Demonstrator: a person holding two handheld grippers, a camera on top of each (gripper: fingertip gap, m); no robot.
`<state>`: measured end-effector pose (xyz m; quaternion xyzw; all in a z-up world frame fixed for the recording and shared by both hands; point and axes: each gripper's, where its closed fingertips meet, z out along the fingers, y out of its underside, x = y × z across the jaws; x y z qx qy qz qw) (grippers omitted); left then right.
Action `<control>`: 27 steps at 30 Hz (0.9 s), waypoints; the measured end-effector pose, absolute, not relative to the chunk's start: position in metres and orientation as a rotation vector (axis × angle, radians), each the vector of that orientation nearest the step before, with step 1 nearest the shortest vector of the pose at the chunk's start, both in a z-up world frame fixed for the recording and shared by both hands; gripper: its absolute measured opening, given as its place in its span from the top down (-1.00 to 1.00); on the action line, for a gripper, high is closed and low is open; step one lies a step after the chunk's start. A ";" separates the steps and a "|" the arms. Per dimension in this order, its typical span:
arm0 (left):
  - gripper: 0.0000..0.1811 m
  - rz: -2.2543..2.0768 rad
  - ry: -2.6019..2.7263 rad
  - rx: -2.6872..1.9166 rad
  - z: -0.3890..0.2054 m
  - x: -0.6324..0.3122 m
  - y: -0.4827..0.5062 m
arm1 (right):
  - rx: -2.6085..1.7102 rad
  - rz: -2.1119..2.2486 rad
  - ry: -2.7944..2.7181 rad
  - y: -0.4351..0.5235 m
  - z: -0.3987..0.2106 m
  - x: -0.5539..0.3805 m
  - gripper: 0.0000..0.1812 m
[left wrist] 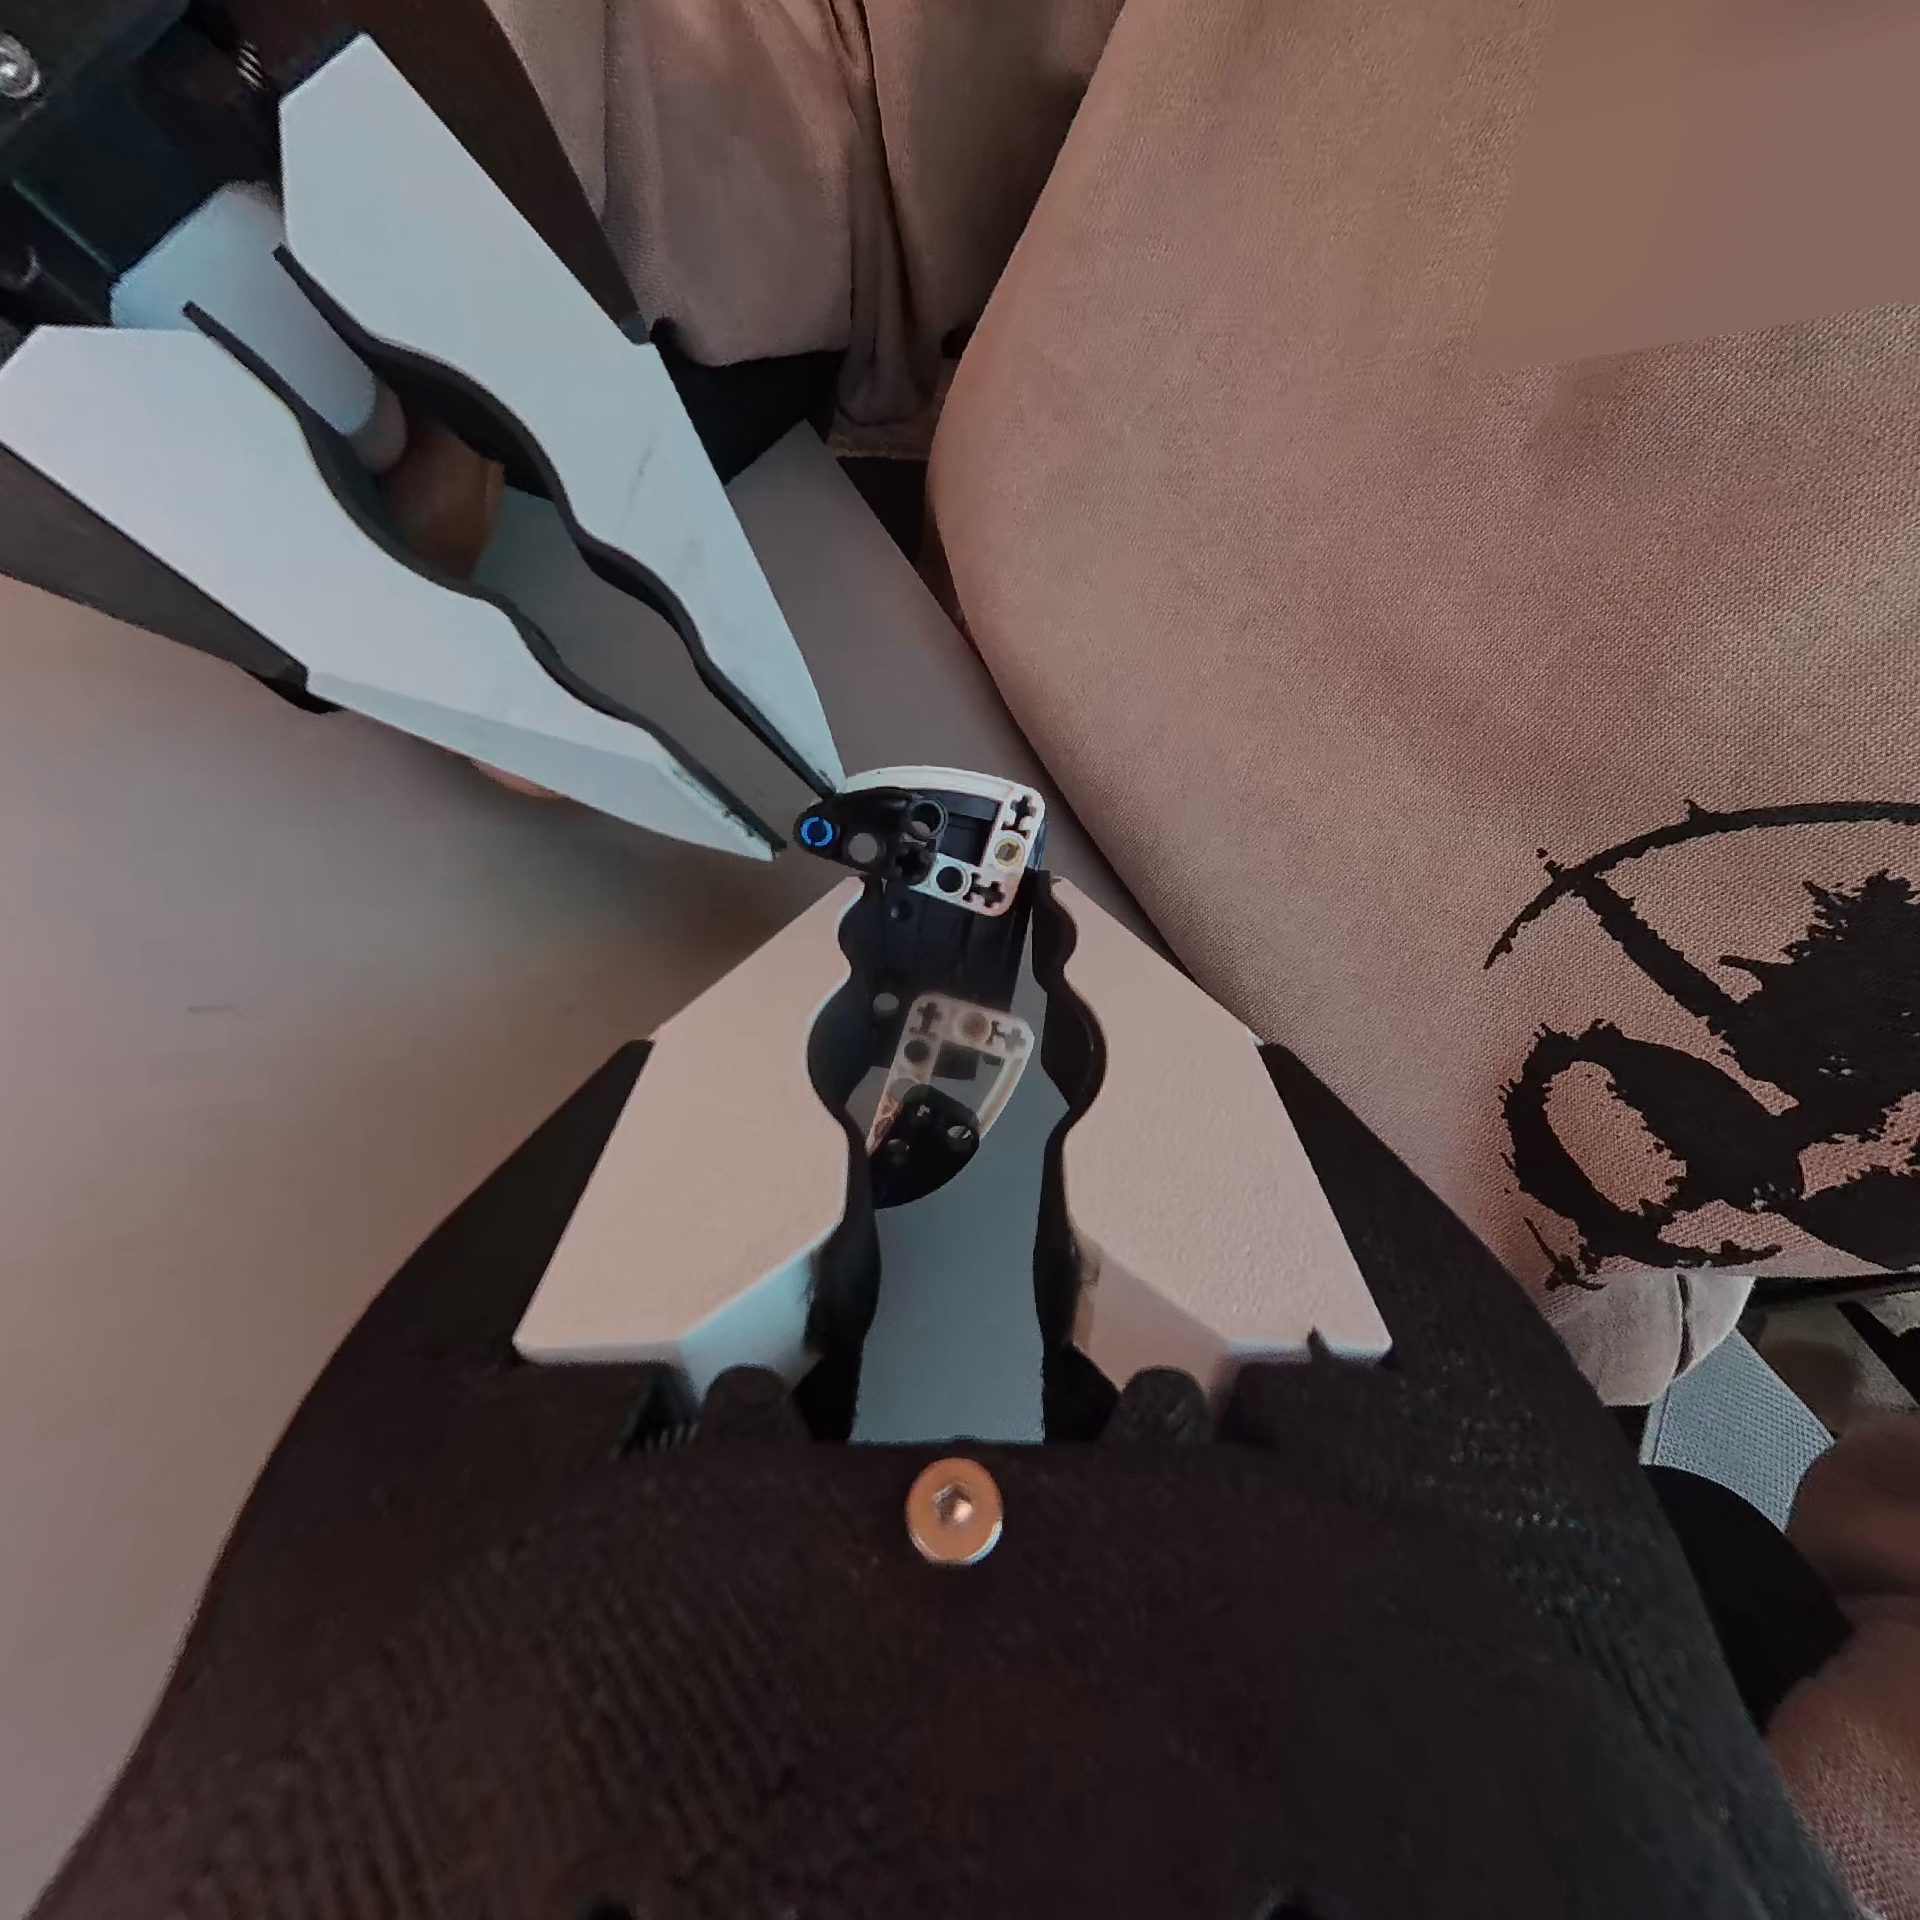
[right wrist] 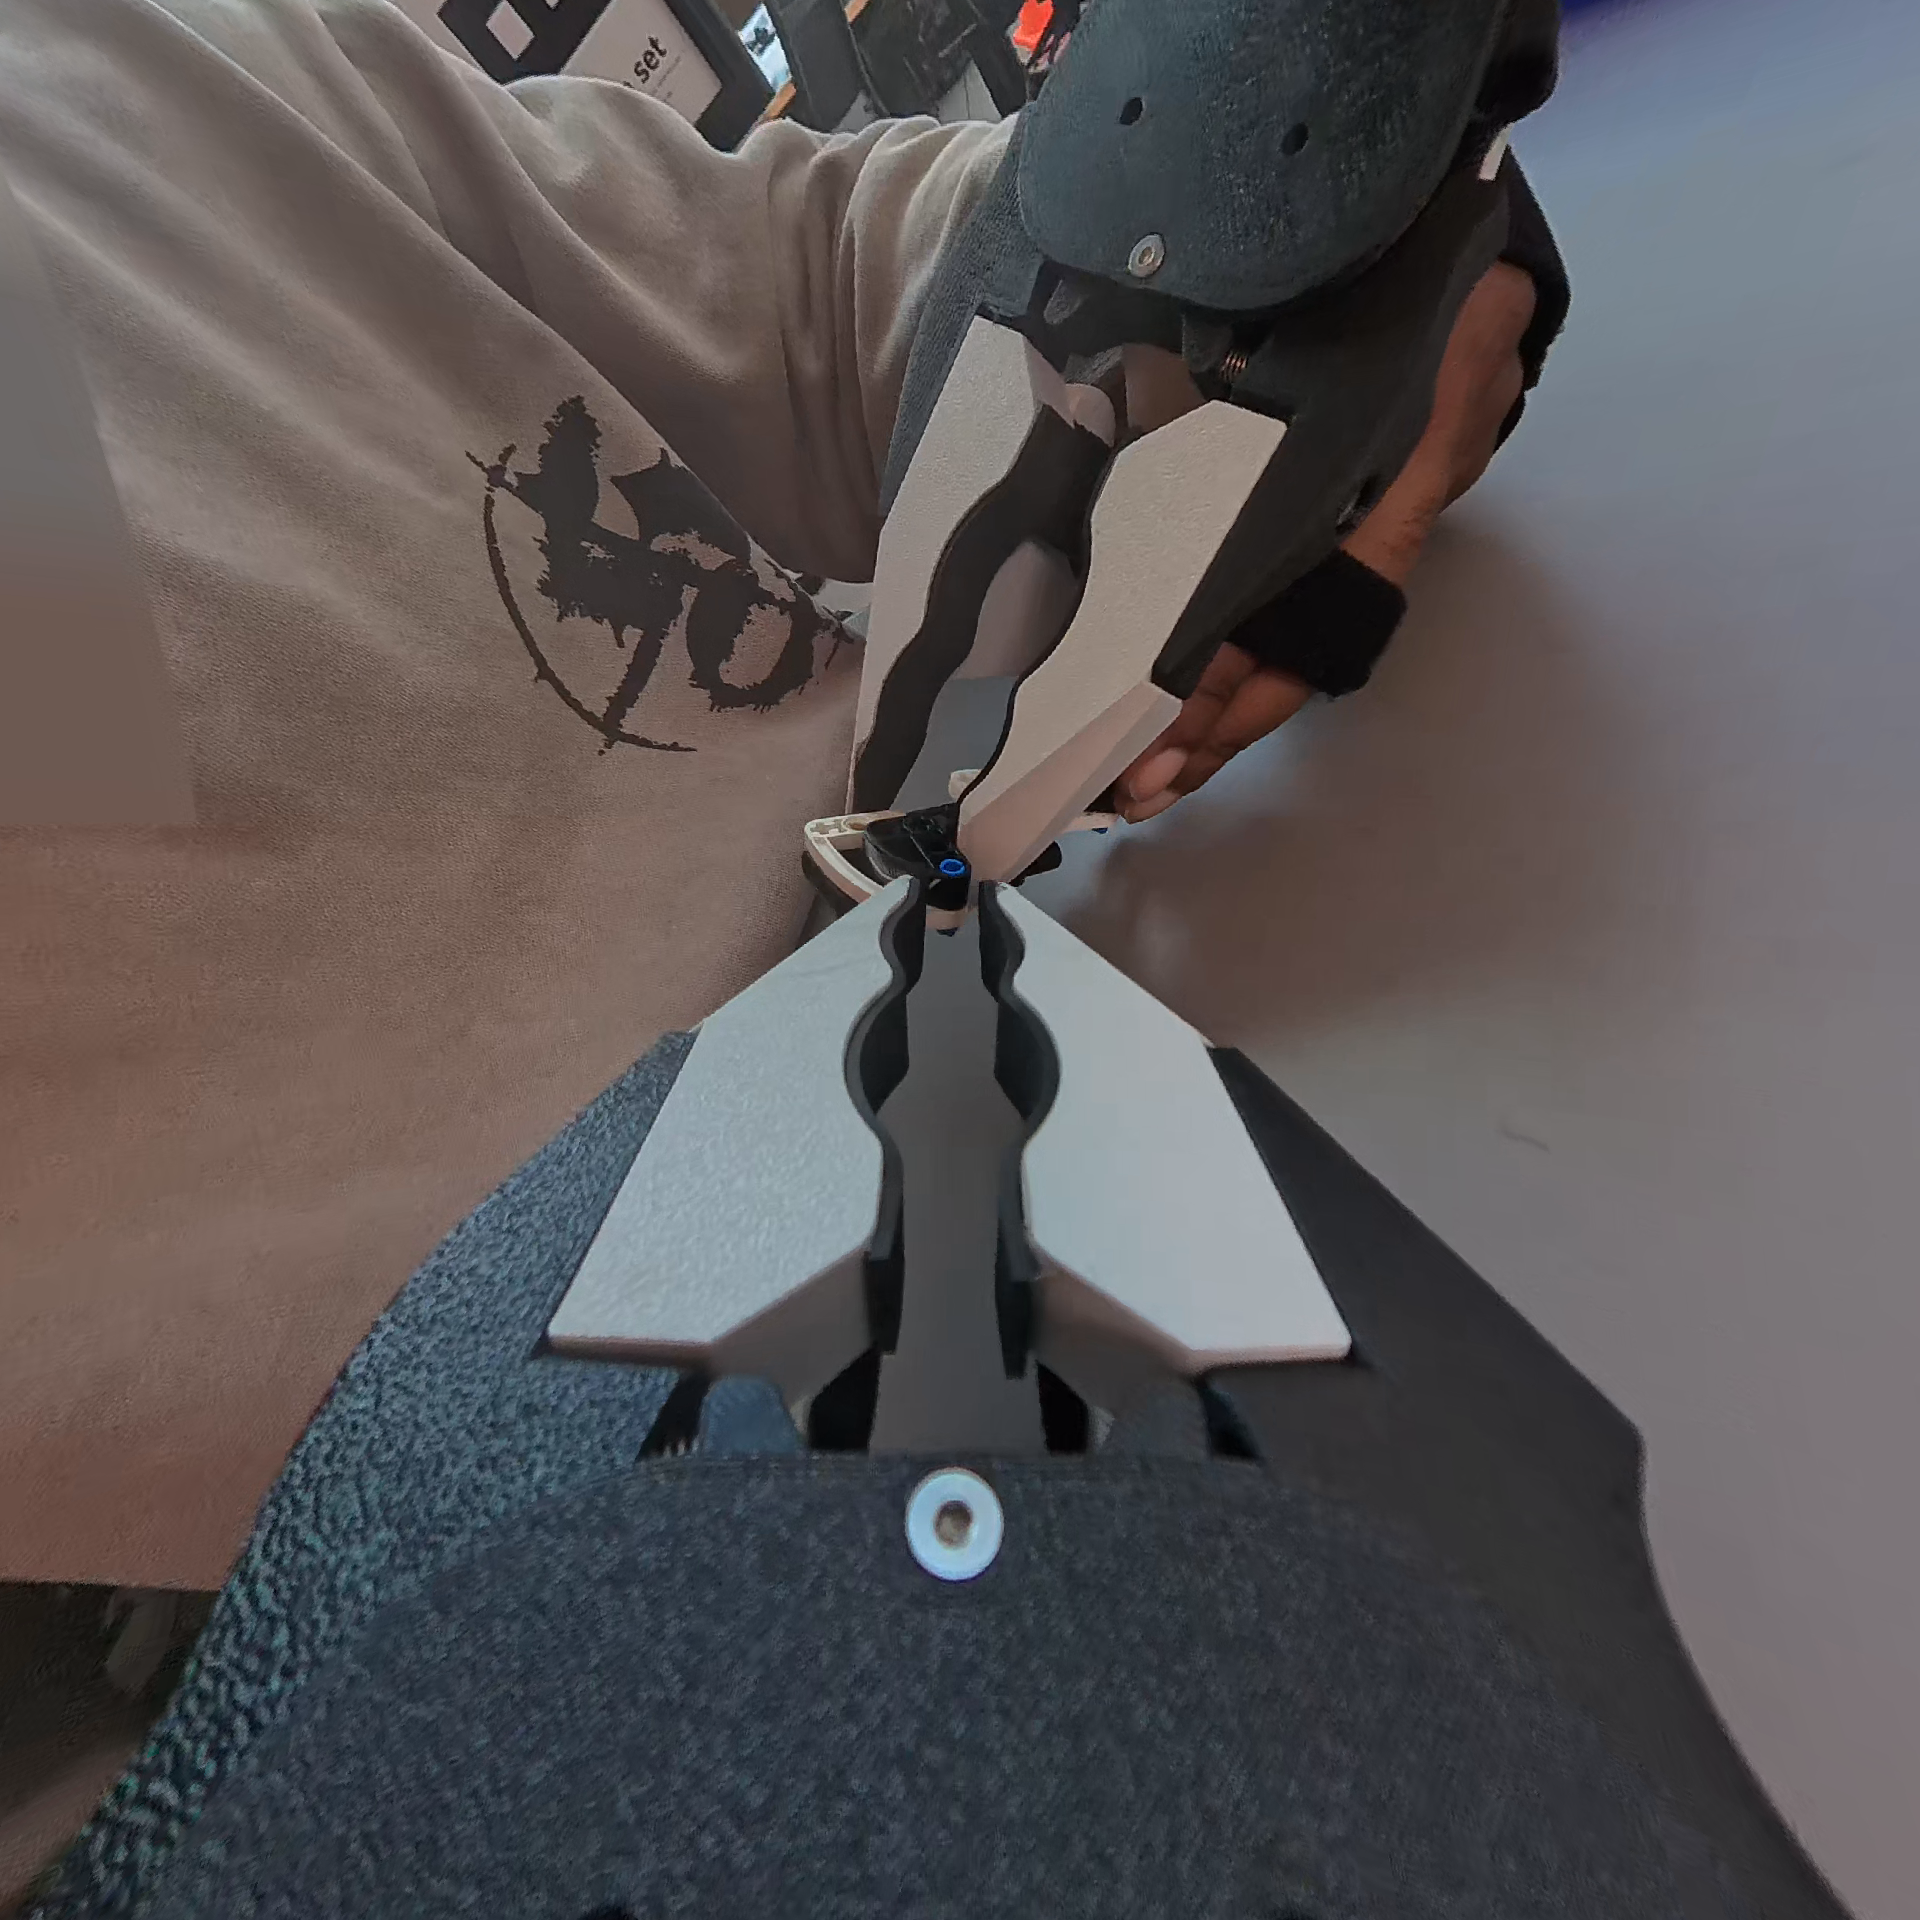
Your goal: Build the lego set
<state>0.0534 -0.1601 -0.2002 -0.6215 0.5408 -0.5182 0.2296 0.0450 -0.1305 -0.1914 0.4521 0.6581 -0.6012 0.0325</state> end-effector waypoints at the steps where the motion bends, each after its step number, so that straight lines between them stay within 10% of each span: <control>1: 0.71 -1.423 1.490 -1.709 -0.200 0.054 -0.160 | 1.393 -1.851 2.018 -0.130 -0.192 0.045 0.92; 20: 0.71 -1.311 1.560 -1.526 -0.192 0.069 -0.174 | 1.170 -1.931 1.901 -0.144 -0.174 0.060 1.00; 27: 0.71 -1.310 1.448 -1.466 -0.176 0.064 -0.162 | 1.227 -2.064 1.842 -0.133 -0.156 0.052 0.69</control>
